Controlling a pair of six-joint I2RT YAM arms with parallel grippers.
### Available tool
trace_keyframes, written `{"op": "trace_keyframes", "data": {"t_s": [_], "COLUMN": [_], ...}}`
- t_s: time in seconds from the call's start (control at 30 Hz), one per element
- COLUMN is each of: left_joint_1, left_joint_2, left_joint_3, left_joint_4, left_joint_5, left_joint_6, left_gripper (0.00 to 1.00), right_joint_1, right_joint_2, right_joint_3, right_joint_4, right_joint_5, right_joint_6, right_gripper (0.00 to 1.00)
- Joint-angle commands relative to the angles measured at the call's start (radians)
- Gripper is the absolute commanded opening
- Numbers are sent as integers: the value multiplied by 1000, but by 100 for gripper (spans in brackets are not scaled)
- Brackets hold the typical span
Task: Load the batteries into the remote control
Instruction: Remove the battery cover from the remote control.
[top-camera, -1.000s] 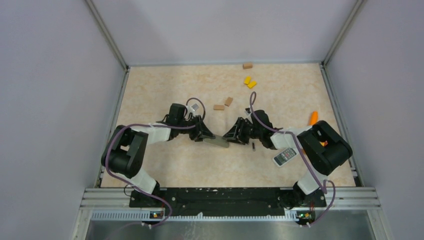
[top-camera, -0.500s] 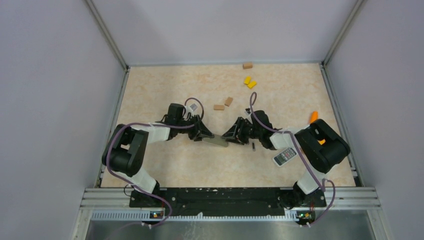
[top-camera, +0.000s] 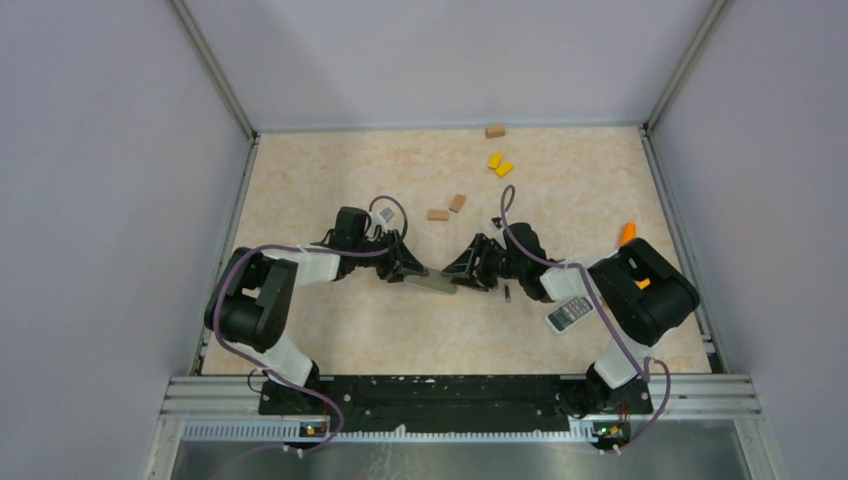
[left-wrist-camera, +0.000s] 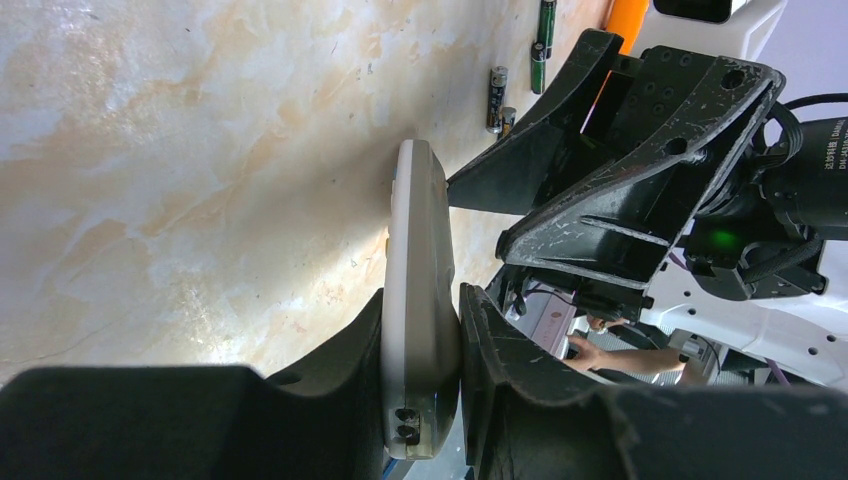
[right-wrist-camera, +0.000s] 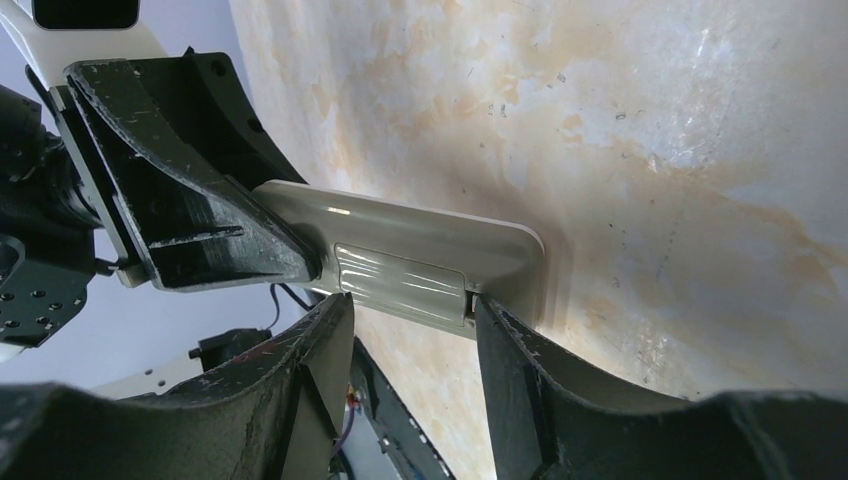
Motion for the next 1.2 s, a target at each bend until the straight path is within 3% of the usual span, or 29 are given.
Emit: {"op": "trace_keyframes", "data": {"t_s": [0.0, 0.1, 0.33, 0.63, 0.8, 1.17], "left_joint_1": [-26, -27, -35, -45, -45, -45], "left_joint_2": [26, 28, 37, 23, 7, -12], "left_joint_3": [-22, -26, -69, -51, -37, -14], "left_joint_4": [14, 21, 112, 67, 18, -64], "left_joint_5": [-5, 4, 30, -18, -47, -75], "left_joint_6": [-8, -15, -71, -45, -20, 27], "left_gripper": [0, 0, 0, 0, 0, 0], "right_joint_1": [30, 30, 33, 36, 36, 35], "right_joint_2": [46, 64, 175, 244, 240, 120], "right_joint_3": [-19, -43, -125, -146, -144, -159], "right_joint_4": [-17, 95, 630, 971, 1034, 979], "right_joint_5": [9, -35, -142, -142, -133, -60], "right_joint_6": [-30, 18, 288, 438, 447, 329], "right_gripper": [51, 51, 46, 43, 42, 41]}}
